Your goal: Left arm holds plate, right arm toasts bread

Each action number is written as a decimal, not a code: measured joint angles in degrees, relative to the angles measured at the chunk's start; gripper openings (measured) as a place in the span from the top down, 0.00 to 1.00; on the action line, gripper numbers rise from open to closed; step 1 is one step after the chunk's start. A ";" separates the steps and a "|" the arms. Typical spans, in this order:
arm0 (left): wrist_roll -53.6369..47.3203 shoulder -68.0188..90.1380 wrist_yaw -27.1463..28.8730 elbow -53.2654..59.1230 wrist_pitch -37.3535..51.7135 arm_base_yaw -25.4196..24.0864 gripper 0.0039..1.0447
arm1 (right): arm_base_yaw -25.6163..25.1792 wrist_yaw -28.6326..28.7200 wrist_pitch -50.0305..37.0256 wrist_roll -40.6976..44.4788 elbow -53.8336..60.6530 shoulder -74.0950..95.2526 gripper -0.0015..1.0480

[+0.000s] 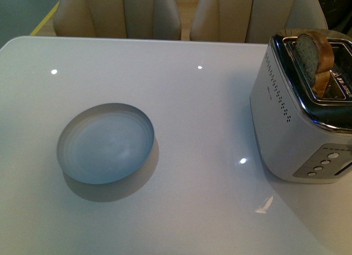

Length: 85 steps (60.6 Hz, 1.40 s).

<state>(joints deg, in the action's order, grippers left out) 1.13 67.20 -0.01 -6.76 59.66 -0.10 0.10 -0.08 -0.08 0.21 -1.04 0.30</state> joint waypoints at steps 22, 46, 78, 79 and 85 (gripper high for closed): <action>-0.33 -18.05 0.02 4.74 -13.29 0.00 0.97 | 0.00 0.00 0.00 0.00 0.00 0.00 0.09; -0.44 -35.58 0.02 6.01 -28.61 0.00 0.97 | 0.00 0.00 0.00 0.00 0.00 0.00 0.09; -0.46 -51.60 0.02 6.03 -44.04 0.00 0.97 | 0.00 0.00 0.00 0.00 0.00 0.00 0.09; -0.48 -51.80 0.02 6.03 -44.22 0.00 0.97 | 0.00 0.00 0.00 0.00 0.00 0.00 0.09; -0.48 -53.86 0.02 6.03 -46.29 0.00 0.97 | 0.00 0.00 0.00 0.00 0.00 0.00 0.09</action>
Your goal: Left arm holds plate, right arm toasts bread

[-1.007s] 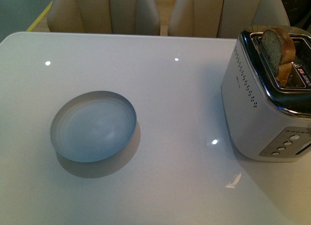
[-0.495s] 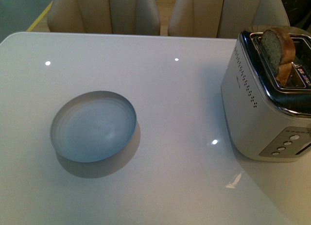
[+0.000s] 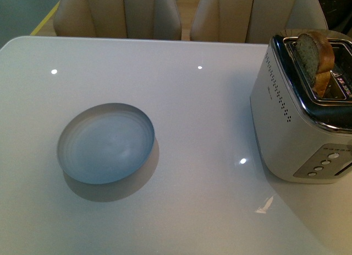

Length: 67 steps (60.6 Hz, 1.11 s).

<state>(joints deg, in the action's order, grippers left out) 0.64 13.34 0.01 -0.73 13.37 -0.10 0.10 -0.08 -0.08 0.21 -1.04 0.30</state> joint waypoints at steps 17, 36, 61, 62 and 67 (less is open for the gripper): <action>0.00 -8.85 0.02 -0.02 -10.86 0.00 0.97 | 0.00 0.00 0.00 0.00 0.00 -0.02 0.09; -0.02 -12.98 0.00 -0.02 -13.29 0.00 0.97 | 0.00 0.00 0.00 -0.02 0.00 -0.02 0.09; 0.00 -12.98 0.00 -0.02 -13.29 0.00 0.54 | 0.00 0.00 0.00 0.00 0.00 -0.02 0.09; 0.00 -12.98 0.00 -0.02 -13.29 0.00 0.51 | 0.00 0.00 0.00 0.00 0.00 -0.02 0.09; 0.00 -12.98 0.00 -0.02 -13.29 0.00 0.31 | 0.00 0.00 0.00 -0.02 0.00 -0.02 0.09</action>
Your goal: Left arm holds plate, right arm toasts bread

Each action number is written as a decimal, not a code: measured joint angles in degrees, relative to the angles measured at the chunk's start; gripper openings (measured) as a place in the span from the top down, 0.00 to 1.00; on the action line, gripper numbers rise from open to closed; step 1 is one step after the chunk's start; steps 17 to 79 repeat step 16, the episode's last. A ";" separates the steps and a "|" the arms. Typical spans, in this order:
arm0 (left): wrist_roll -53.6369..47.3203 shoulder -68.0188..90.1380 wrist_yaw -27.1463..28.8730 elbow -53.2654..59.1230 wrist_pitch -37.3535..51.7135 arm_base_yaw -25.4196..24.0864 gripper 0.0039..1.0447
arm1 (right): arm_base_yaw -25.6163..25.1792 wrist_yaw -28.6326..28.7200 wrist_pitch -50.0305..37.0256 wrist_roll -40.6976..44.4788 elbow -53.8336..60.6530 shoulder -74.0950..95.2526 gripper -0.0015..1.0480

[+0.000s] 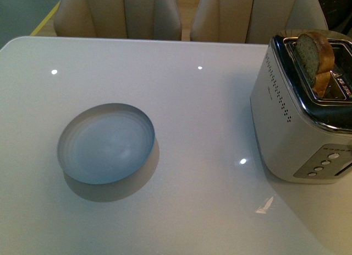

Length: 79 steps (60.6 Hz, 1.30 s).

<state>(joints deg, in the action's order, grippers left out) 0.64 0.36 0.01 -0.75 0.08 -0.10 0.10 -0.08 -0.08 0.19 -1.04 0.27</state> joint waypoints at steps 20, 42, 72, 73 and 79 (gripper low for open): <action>-0.13 0.00 0.00 0.00 0.00 0.00 0.07 | 0.00 0.00 0.00 0.02 0.00 0.00 0.09; -0.13 0.00 0.00 0.00 0.00 0.00 0.07 | 0.00 0.00 0.00 0.02 0.00 0.00 0.09; -0.13 0.00 0.00 0.00 0.00 0.00 0.07 | 0.00 0.00 0.00 0.02 0.00 0.00 0.09; -0.13 0.00 0.00 0.00 0.00 0.00 0.07 | 0.00 0.00 0.00 0.02 0.00 0.00 0.09; -0.13 0.00 0.00 0.00 0.00 0.00 0.07 | 0.00 0.00 0.00 0.02 0.00 0.00 0.09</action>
